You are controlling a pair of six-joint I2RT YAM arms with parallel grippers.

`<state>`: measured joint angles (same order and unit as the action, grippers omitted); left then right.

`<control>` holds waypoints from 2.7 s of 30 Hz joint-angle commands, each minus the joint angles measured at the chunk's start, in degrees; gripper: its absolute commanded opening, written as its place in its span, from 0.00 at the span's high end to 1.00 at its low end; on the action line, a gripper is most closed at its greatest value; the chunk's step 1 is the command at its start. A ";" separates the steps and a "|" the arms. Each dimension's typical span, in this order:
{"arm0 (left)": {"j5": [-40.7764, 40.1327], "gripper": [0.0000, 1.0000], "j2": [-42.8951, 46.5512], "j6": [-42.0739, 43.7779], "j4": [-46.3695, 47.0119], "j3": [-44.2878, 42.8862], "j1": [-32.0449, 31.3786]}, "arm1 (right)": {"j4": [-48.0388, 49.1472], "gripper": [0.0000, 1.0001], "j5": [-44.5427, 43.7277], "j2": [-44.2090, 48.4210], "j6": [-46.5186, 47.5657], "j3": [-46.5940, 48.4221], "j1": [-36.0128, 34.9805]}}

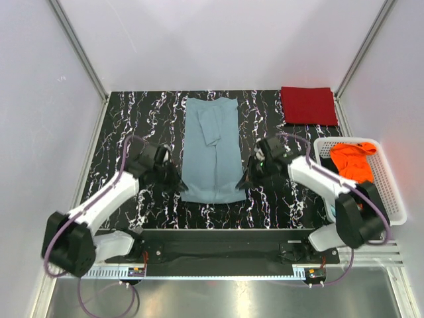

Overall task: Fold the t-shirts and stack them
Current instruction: Fold the tshirt

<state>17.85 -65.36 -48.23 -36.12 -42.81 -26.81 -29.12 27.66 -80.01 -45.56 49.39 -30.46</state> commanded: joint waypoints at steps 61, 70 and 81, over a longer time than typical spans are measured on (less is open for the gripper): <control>16.34 0.64 -34.75 20.03 5.08 -33.76 13.02 | -19.84 0.48 6.27 -37.16 20.08 48.36 17.28; 17.31 0.66 -42.81 16.23 13.00 -32.51 8.44 | -10.25 0.77 -0.50 -39.86 13.75 44.65 7.96; 21.61 0.67 -58.73 15.10 12.92 -50.08 10.98 | -12.44 0.79 -1.55 -56.20 13.57 65.36 8.22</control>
<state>35.62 -122.23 -31.88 -25.74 -87.66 -17.08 -41.63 27.44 -133.08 -31.59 108.05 -22.52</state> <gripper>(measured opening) 0.329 0.209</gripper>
